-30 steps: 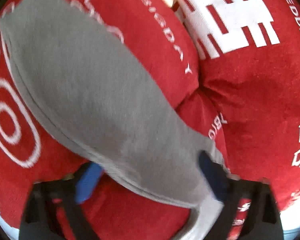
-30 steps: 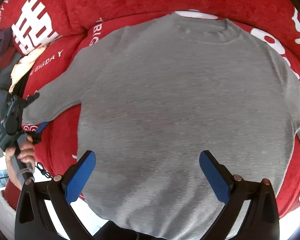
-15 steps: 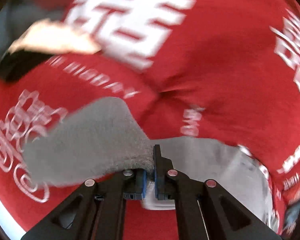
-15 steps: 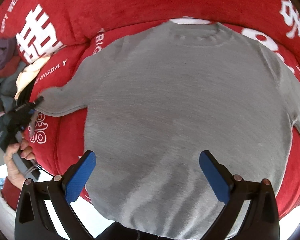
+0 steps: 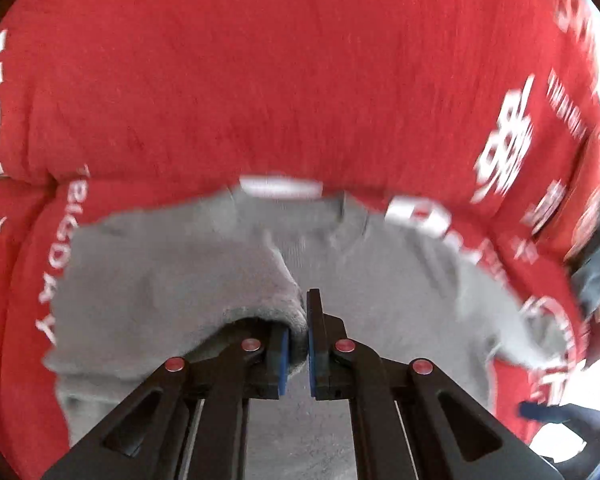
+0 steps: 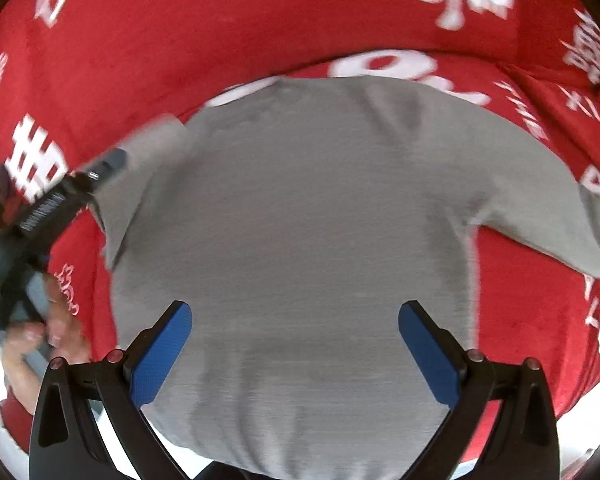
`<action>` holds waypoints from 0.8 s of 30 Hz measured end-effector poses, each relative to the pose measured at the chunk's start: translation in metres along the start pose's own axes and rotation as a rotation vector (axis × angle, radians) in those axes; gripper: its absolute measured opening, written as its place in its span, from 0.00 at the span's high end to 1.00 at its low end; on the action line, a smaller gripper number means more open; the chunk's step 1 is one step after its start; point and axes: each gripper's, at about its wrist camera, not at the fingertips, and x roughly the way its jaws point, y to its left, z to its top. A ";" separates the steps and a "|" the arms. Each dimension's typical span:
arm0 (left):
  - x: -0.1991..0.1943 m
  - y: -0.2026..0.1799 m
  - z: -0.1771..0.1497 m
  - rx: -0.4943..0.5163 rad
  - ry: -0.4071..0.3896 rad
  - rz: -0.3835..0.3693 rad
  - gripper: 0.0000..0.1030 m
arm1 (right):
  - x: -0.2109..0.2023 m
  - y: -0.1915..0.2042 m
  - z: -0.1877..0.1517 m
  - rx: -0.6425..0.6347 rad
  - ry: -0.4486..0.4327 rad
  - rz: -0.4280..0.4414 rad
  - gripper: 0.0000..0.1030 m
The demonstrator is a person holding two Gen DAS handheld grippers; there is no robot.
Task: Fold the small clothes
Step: 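Fold the held sleeve across the sweater body and open the left gripper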
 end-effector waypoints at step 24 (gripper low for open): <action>-0.074 0.205 -0.087 -0.311 0.161 0.315 0.17 | 0.073 0.182 0.040 -0.582 -0.024 0.072 0.00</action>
